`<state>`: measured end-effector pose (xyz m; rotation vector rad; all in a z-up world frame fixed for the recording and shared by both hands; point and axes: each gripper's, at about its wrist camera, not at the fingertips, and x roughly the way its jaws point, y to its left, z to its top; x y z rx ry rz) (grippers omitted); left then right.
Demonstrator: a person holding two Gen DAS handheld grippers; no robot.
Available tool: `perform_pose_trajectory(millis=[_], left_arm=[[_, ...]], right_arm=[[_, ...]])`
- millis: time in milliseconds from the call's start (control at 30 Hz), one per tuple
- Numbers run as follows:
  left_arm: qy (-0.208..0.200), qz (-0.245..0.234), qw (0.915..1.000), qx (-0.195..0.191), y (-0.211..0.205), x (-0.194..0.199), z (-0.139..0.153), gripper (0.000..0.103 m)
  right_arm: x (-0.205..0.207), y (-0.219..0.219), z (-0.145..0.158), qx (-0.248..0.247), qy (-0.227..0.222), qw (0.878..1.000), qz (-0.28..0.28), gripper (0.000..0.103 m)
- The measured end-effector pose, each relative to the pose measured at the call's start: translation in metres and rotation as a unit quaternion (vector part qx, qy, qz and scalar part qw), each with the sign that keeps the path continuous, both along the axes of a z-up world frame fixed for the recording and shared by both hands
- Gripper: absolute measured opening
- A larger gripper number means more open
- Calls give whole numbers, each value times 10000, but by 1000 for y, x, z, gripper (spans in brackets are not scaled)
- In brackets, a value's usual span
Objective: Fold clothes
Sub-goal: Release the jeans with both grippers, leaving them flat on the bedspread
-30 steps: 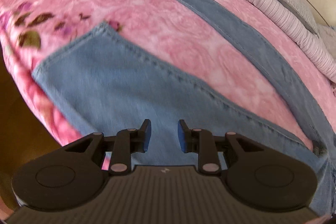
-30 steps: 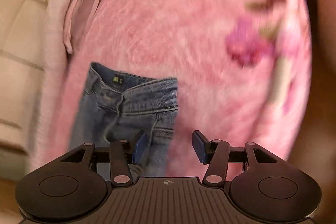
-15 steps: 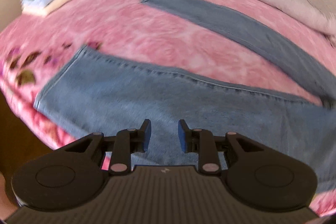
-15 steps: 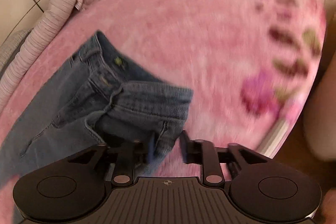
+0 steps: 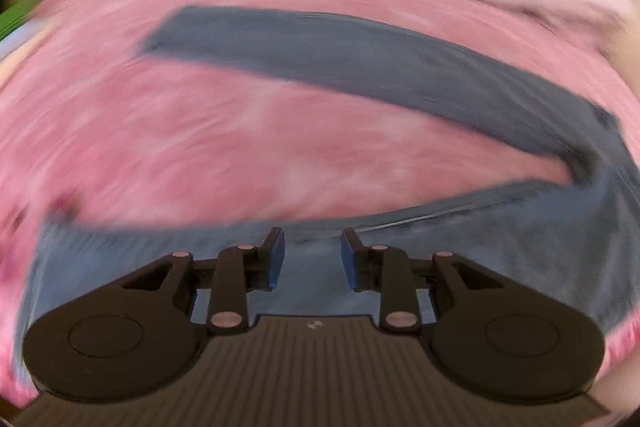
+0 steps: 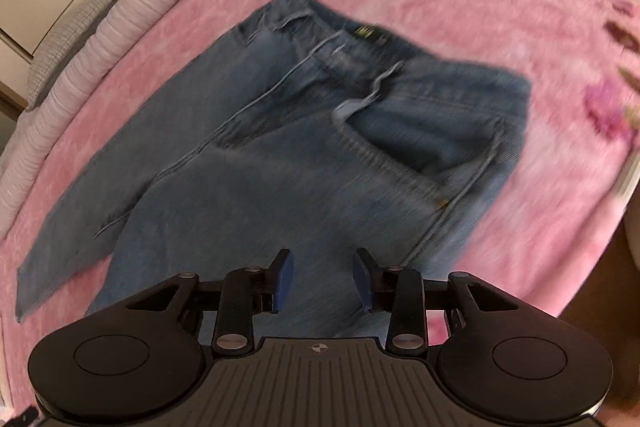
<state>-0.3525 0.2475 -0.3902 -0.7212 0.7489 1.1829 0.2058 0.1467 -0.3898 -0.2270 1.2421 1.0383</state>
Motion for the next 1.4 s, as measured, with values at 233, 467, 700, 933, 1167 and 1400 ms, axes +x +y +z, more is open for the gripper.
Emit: perform_pose_trajectory(millis=[233, 467, 700, 933, 1167, 1400], left_arm=[[-802, -1809, 9801, -181, 59, 84, -19, 30], [-904, -2962, 9470, -853, 96, 160, -60, 30], [-828, -3257, 9407, 459, 58, 155, -38, 5], [-645, -2403, 9674, -467, 64, 138, -63, 12], [-1162, -1008, 9880, -157, 64, 81, -34, 17], [-435, 1188, 9906, -519, -24, -36, -42, 18]], right_arm=[[-36, 53, 1, 136, 1, 9969, 779, 37], [-69, 86, -18, -46, 129, 9929, 1178, 37], [-66, 79, -37, -139, 291, 9969, 724, 37], [-76, 84, -37, -286, 65, 9941, 1048, 37], [-71, 69, -35, -52, 306, 9942, 1034, 37], [-62, 29, -29, -32, 256, 9922, 1217, 37]])
